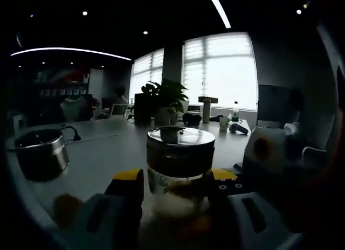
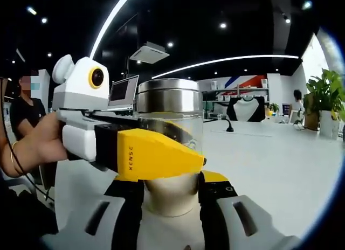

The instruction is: Rotate the seasoning bottle until the label or dispensing opening points toward the visible target arrow and the bottle remains upright within the marked orientation range

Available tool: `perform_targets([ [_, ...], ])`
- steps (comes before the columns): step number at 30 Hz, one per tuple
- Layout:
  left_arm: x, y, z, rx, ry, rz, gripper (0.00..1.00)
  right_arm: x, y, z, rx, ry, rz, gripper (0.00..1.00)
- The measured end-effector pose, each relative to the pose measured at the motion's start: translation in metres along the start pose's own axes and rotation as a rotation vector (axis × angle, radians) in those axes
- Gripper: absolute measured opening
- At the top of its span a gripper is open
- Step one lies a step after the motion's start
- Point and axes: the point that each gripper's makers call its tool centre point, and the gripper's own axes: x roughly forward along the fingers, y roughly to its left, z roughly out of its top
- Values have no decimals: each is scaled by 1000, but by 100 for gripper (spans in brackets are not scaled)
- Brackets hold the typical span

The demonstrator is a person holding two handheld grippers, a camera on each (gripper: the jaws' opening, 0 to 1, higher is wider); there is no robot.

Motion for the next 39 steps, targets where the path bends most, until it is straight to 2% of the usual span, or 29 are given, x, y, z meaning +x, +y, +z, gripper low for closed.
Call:
perform_targets([
  [2, -1, 2, 3, -49, -23, 21, 50, 0, 0, 0, 0, 0, -1, 38],
  [5, -2, 3, 3, -78, -33, 51, 51, 0, 0, 0, 0, 0, -2, 38],
  [8, -4, 5, 5, -31, -22, 108, 52, 0, 0, 0, 0, 0, -2, 38],
  [11, -6, 7, 9, 57, 5, 165, 52, 0, 0, 0, 0, 0, -2, 38],
  [13, -6, 5, 12, 75, 5, 171, 52, 0, 0, 0, -1, 0, -3, 38],
  [19, -5, 3, 22, 95, -12, 206, 52, 0, 0, 0, -3, 0, -5, 38],
  [21, -4, 4, 21, 80, -6, 229, 52, 0, 0, 0, -3, 1, -6, 38],
  [25, -3, 3, 22, 44, -30, 258, 52, 0, 0, 0, -3, 1, -6, 38],
  [28, 1, 5, 18, 94, -5, 300, 52, 0, 0, 0, -3, 1, -6, 38],
  [29, 2, 6, 16, 94, 8, 311, 53, 0, 0, 0, -3, 1, -6, 38],
  [35, 2, 10, 19, 59, -20, 339, 52, 0, 0, -1, -3, 1, -6, 38],
  [39, 3, 17, 15, 48, -7, 419, 53, 0, 0, -1, -4, 1, -7, 38],
])
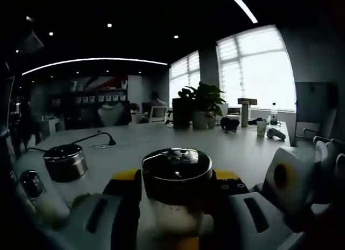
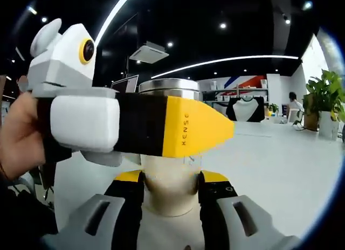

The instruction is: Rotate the seasoning bottle until the label or dispensing opening points toward the visible target arrow and the bottle remains upright within the marked orientation range

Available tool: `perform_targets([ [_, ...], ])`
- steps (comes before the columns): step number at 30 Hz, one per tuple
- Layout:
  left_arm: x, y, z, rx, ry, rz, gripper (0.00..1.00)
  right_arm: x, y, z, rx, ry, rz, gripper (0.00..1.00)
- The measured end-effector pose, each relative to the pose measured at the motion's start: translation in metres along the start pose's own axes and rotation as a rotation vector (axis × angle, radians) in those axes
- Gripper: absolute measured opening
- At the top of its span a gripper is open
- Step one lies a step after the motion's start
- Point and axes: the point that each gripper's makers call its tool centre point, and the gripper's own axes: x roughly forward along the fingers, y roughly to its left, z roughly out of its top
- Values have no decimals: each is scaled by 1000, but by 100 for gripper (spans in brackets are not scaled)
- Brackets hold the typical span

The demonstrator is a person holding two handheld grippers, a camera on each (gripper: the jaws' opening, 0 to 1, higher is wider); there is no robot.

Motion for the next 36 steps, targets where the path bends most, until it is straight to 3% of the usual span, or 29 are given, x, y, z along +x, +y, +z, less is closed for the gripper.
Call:
perform_targets([
  [7, 0, -6, -7, 1, 14, 33, 51, 0, 0, 0, 0, 0, 0, 38],
  [13, -2, -1, -5, -5, 3, 62, 47, 0, 0, 0, -3, 0, 0, 38],
  [27, 1, -2, -4, -1, -23, 49, 46, 0, -1, -1, -8, 2, -1, 38],
  [36, 1, -2, -4, -2, -33, -8, 46, 0, -1, -3, -20, 15, -2, 38],
])
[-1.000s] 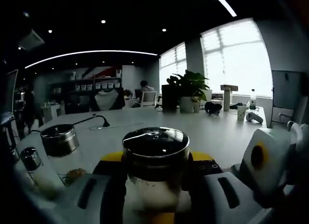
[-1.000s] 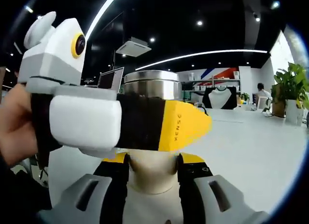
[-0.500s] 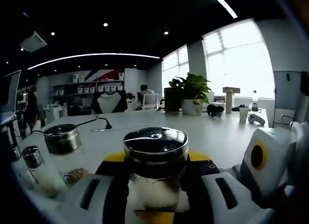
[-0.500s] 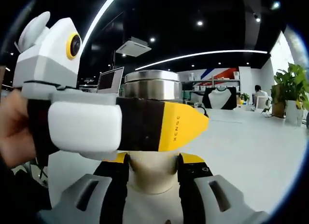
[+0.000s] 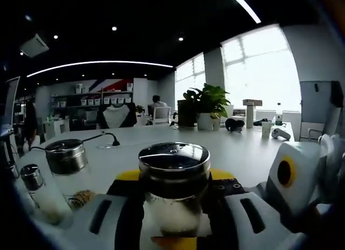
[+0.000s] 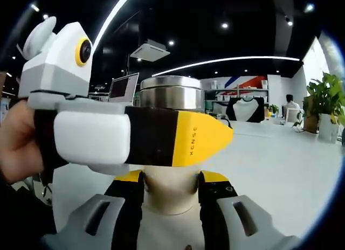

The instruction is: Rotate the seasoning bottle until the label or dispensing opening points toward the visible target arrow and the bottle remains upright within the marked orientation range

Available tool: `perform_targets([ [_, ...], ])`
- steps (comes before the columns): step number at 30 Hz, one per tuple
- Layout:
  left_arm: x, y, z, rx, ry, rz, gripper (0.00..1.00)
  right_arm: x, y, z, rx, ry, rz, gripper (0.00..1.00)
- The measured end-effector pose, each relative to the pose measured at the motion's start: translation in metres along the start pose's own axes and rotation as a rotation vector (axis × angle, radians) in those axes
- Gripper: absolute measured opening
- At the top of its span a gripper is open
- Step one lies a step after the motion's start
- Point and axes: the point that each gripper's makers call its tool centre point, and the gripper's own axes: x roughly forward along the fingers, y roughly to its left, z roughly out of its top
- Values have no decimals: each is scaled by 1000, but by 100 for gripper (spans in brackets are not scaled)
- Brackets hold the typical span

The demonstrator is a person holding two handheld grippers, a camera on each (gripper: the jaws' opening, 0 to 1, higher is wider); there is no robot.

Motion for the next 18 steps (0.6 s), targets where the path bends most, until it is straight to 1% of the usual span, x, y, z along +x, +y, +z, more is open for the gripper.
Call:
perform_targets([
  [5, 0, -1, 0, 3, -1, -31, 46, 0, -1, -1, 0, 4, -3, 38],
  [9, -1, -2, 1, 2, -2, -44, 46, 0, 0, -1, 1, 7, -1, 38],
  [13, -1, -2, 1, 6, -1, -76, 46, 0, 0, -1, 0, 8, 2, 38],
  [14, -1, -2, 1, 8, 1, -85, 46, 0, 0, -1, 0, 9, 3, 38],
  [16, -1, -3, 1, 15, 8, -124, 46, 0, 0, -1, -2, 10, 1, 38],
  [17, -1, -4, 1, 5, 12, -140, 46, 0, 0, -1, -2, 11, 2, 38],
  [18, -1, -4, 1, 16, 14, -148, 46, 0, 0, -1, -2, 11, 1, 38],
])
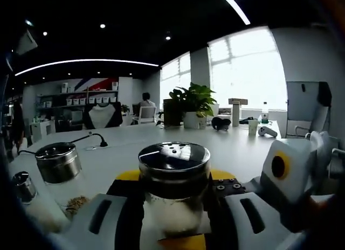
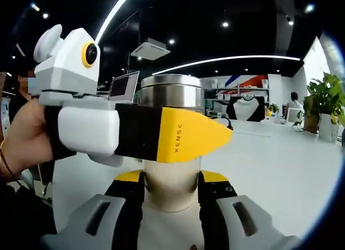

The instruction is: Rotate the seasoning bottle until the label or dispensing opening points toward the visible target arrow and the bottle remains upright within the marked orientation range

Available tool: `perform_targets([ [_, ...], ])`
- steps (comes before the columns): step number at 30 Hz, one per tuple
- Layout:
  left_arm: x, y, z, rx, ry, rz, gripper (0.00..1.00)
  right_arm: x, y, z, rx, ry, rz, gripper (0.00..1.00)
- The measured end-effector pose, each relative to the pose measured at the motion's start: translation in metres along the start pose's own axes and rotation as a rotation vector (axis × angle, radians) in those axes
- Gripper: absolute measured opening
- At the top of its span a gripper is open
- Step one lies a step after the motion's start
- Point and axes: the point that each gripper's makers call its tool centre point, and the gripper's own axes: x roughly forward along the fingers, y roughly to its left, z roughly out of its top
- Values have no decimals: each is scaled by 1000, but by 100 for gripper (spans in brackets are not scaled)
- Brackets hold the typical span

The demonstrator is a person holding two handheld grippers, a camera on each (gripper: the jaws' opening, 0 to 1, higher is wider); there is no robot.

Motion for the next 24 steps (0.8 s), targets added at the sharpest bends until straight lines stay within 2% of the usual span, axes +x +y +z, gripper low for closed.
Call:
perform_targets([
  [4, 1, -2, 0, 4, 9, -72, 46, -1, -1, 0, 5, -1, -6, 37],
  [8, 1, -1, 0, 7, 6, -103, 46, -1, -2, 0, 12, -3, -6, 37],
  [10, 1, -2, 1, 13, 5, -137, 46, -1, -2, 0, 15, -4, -6, 37],
  [11, 2, -7, 1, 38, -2, -194, 46, -1, -2, 0, 16, -4, -8, 37],
  [12, 1, -9, 1, 28, -2, -227, 46, -1, -3, 0, 16, -5, -9, 37],
  [24, 2, -11, 3, 27, 5, -400, 46, -1, -2, -1, 19, -1, -2, 37],
])
